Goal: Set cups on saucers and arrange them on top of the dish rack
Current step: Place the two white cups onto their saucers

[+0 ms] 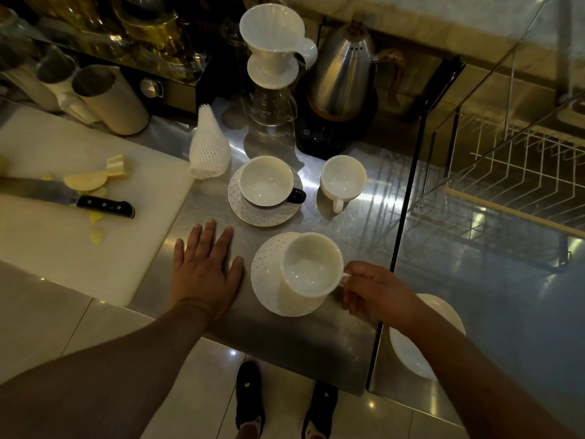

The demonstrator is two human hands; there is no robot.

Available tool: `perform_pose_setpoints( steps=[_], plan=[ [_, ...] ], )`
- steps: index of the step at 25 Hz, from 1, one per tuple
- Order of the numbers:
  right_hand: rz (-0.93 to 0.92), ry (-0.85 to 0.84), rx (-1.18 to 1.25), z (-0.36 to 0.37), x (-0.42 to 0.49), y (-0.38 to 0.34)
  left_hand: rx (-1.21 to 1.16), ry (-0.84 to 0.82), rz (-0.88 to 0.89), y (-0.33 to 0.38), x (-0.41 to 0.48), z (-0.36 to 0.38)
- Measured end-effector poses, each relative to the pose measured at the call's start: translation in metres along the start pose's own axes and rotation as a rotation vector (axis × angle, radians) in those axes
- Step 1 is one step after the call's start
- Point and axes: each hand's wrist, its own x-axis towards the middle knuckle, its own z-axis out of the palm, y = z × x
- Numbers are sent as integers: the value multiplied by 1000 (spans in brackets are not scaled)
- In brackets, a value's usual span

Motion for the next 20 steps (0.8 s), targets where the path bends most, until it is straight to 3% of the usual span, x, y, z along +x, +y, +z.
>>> perform_pose_setpoints(
  steps=[20],
  plan=[
    [35,-89,-86,20,25,-21,-17,28,13,-3,2,7]
  ],
)
